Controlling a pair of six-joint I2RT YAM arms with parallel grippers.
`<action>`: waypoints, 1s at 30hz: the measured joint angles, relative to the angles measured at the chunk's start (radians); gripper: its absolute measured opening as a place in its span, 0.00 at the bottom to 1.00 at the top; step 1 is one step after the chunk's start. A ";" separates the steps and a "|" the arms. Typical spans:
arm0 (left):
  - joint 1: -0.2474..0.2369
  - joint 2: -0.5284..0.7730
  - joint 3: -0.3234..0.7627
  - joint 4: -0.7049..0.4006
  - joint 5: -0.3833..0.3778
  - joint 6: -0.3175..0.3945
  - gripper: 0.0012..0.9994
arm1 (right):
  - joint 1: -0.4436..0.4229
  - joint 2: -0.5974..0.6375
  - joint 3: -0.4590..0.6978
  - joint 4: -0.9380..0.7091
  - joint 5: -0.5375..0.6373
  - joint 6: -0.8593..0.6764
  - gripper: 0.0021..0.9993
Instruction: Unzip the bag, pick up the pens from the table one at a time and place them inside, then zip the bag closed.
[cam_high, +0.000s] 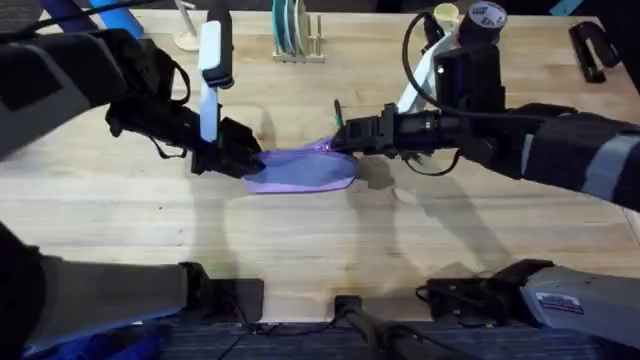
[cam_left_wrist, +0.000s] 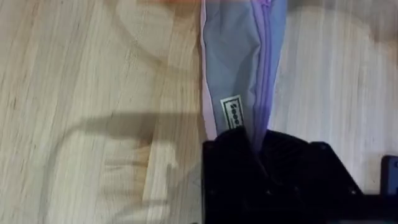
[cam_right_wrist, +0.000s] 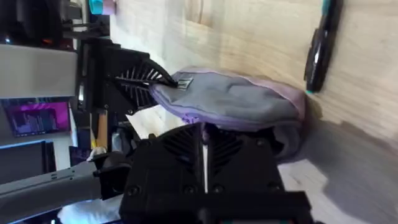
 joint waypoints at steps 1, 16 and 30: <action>0.000 0.000 0.000 0.000 0.000 0.000 0.04 | 0.000 0.000 0.000 0.009 -0.003 -0.004 0.03; 0.000 0.000 0.000 0.003 -0.001 0.000 0.04 | 0.036 -0.033 0.050 0.014 -0.028 -0.130 0.03; 0.004 0.000 0.000 0.003 -0.003 0.000 0.04 | 0.227 -0.033 0.164 -0.099 0.220 -0.289 0.03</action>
